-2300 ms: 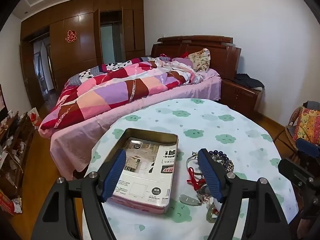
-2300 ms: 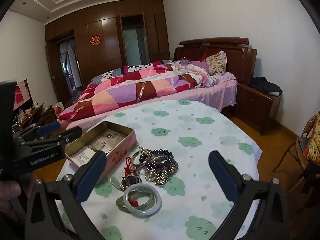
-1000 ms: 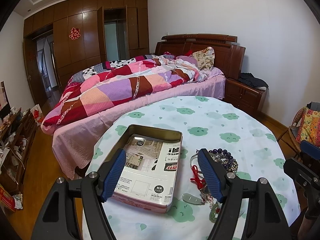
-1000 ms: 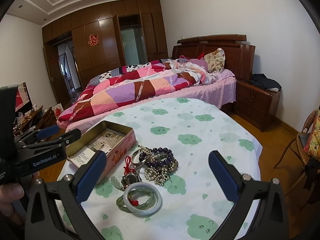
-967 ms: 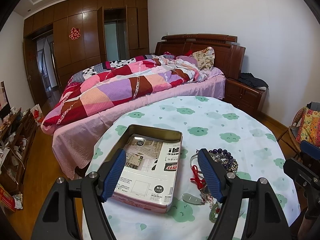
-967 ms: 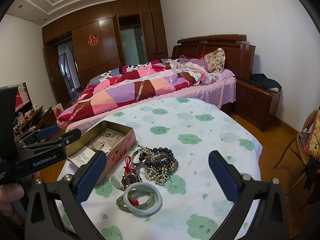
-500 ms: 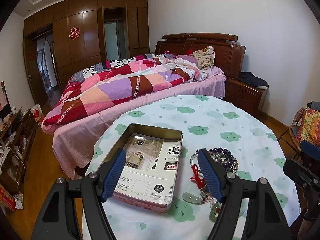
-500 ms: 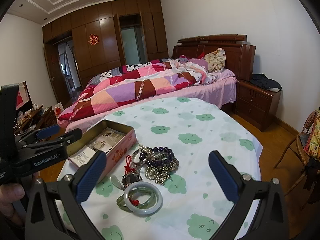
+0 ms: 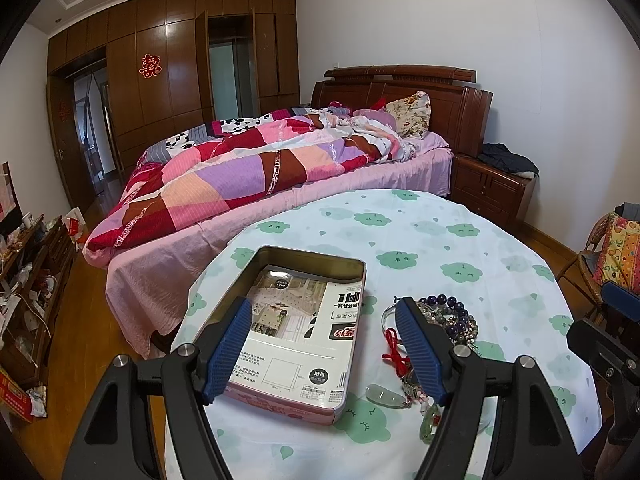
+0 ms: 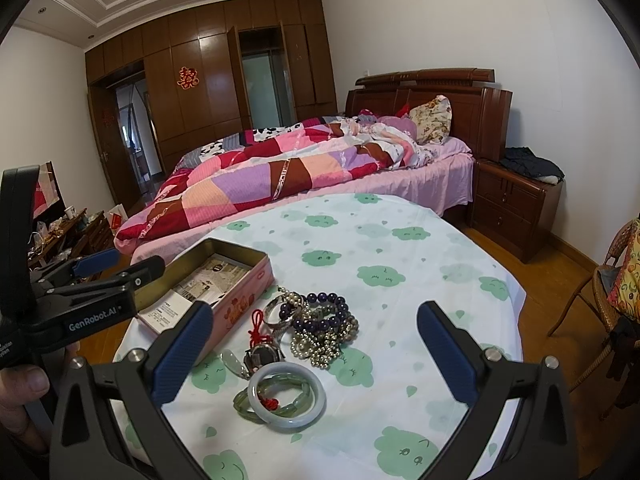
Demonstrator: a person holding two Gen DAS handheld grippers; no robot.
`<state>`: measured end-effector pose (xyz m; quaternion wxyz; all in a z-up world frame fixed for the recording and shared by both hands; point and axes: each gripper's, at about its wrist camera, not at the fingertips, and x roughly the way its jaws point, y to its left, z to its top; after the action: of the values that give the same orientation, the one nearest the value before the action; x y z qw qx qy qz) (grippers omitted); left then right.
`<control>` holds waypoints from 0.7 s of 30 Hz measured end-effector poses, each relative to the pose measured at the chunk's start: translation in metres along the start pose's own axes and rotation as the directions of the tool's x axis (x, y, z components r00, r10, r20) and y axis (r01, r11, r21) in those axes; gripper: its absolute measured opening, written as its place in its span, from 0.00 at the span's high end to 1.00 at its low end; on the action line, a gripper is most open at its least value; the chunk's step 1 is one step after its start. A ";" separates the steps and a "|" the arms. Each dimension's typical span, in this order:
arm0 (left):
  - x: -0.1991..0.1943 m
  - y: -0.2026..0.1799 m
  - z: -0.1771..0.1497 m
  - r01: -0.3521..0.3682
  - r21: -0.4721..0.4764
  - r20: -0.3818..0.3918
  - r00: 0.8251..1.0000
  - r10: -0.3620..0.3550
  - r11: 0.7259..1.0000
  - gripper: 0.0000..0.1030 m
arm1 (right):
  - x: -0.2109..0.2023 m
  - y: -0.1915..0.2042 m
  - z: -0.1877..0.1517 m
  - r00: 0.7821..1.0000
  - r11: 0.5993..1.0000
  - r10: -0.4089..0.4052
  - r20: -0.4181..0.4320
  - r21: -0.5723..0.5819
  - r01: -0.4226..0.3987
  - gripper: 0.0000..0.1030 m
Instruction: Organize jewelry
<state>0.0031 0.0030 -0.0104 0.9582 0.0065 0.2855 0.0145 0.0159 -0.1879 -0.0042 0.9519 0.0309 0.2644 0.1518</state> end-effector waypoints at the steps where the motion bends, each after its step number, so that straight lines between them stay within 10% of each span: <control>1: 0.000 0.000 0.000 0.000 0.000 -0.001 1.000 0.000 1.000 0.28 | 0.000 0.000 0.000 1.000 1.000 0.000 0.000 0.000 0.000 0.00; 21: 0.000 0.000 -0.001 -0.001 0.001 -0.004 1.000 0.001 1.000 0.28 | 0.000 -0.001 0.000 1.000 1.000 0.000 -0.003 0.002 0.000 0.00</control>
<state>0.0025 0.0031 -0.0109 0.9577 0.0071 0.2874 0.0146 0.0161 -0.1890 -0.0041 0.9515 0.0316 0.2658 0.1515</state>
